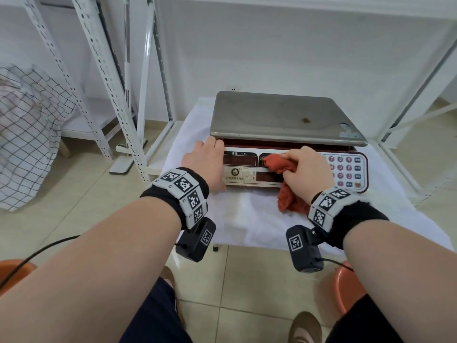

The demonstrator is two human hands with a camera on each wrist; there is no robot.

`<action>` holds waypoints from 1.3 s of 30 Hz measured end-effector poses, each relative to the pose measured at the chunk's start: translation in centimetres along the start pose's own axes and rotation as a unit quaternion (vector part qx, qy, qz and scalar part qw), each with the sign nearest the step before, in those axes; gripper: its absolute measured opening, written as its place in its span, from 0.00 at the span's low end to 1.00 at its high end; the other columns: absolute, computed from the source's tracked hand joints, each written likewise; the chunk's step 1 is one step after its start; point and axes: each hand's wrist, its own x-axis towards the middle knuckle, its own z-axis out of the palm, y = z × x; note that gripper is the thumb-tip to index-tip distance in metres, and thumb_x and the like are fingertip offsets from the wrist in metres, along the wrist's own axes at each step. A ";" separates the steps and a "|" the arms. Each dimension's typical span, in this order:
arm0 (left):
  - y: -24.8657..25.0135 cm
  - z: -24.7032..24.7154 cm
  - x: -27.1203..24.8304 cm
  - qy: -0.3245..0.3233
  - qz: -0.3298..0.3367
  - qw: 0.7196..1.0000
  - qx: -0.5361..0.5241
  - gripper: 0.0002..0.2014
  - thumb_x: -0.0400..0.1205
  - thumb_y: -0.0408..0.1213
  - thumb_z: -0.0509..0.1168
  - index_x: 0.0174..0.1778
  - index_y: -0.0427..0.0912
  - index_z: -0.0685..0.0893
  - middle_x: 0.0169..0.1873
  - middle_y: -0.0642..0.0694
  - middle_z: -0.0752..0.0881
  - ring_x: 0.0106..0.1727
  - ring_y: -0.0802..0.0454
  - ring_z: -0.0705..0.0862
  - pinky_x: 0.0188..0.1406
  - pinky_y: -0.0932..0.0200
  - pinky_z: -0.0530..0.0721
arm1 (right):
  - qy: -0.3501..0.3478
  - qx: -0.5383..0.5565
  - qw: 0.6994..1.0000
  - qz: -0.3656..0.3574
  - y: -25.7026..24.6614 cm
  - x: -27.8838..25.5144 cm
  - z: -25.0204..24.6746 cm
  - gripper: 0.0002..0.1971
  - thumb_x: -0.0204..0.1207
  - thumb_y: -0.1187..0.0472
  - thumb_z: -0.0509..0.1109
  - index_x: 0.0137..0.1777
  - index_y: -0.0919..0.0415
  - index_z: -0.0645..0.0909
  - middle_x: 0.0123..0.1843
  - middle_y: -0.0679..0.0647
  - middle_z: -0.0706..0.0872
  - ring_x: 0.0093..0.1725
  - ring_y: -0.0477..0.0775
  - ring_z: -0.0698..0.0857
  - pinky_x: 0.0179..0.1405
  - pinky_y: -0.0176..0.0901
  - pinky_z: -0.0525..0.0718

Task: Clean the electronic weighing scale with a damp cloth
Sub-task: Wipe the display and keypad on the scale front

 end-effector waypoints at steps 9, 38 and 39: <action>0.0 0.0 0.1 -0.004 0.001 1.000 0.002 0.38 0.62 0.51 0.80 0.61 0.42 0.68 0.58 0.46 0.72 0.58 0.46 0.73 0.40 0.52 0.74 | -0.108 0.007 0.991 -0.074 -0.1 -0.4 -0.3 0.18 0.67 0.67 0.68 0.53 0.48 0.88 0.49 0.50 0.85 0.53 0.52 0.82 0.53 0.40 0.76; -0.1 0.1 0.0 0.000 -0.001 1.000 -0.025 0.39 0.62 0.50 0.80 0.61 0.42 0.68 0.59 0.46 0.71 0.58 0.45 0.72 0.42 0.50 0.76 | 0.014 0.030 0.999 0.012 -0.9 -0.4 0.5 0.17 0.68 0.63 0.66 0.56 0.50 0.85 0.51 0.54 0.85 0.53 0.58 0.83 0.53 0.43 0.77; -0.1 0.1 0.0 0.001 -0.002 1.000 -0.026 0.39 0.61 0.50 0.81 0.61 0.42 0.68 0.59 0.46 0.71 0.58 0.45 0.72 0.42 0.50 0.77 | 0.039 0.027 0.998 0.039 -1.1 -0.3 0.7 0.17 0.70 0.63 0.66 0.58 0.53 0.83 0.52 0.56 0.83 0.54 0.59 0.82 0.52 0.44 0.76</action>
